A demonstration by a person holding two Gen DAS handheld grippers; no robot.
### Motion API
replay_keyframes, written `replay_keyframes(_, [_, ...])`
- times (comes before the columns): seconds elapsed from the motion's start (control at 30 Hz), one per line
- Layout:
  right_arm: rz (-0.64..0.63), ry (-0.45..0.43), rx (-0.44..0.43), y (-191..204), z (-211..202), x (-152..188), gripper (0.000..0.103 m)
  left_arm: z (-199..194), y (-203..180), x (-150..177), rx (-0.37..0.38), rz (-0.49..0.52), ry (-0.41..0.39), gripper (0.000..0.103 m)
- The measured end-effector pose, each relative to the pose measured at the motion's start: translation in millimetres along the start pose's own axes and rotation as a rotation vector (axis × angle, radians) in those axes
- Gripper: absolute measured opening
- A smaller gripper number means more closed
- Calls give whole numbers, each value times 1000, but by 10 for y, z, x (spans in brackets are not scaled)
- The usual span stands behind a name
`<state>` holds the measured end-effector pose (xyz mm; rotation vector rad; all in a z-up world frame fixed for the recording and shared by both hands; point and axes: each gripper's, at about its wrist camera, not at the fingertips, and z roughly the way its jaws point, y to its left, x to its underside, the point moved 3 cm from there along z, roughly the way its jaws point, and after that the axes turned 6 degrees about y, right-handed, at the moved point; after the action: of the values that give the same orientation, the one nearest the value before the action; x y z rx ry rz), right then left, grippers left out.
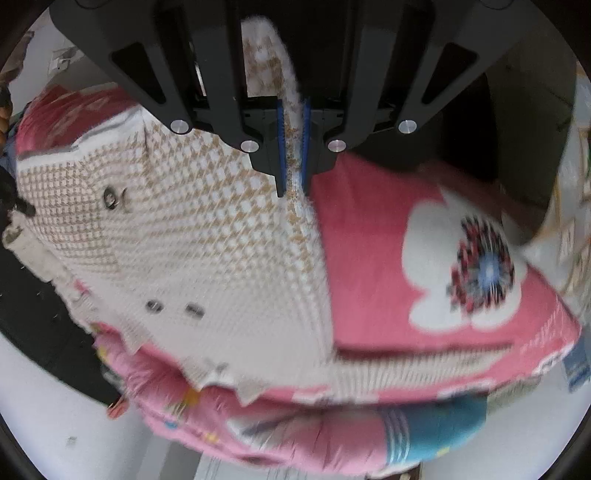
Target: Fold large clothes
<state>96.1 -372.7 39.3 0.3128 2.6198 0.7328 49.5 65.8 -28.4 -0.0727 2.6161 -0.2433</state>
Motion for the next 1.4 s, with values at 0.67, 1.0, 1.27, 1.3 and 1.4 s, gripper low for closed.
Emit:
replay_keyframes(0.67, [-562,-139,201,1978,942,-1195,92,-163,1135,-1252,-169,-242,-262,84])
replay_keyframes(1.0, [-688,-43,144,3050,2430,-1528,92,338,2305,-2372,-253,-558,-330,84])
replay_keyframes(1.27, [-662,81,191,2917,3380,-1546,92,967,3111,-2616,-216,-736,-215,65])
replay_keyframes(1.3, [-662,92,191,2891,3429,-1532,92,1040,3169,-2615,-223,-750,-196,63])
replay_keyframes(1.4, [-649,127,185,2811,3564,-1478,92,1185,3257,-2588,-259,-762,-171,58])
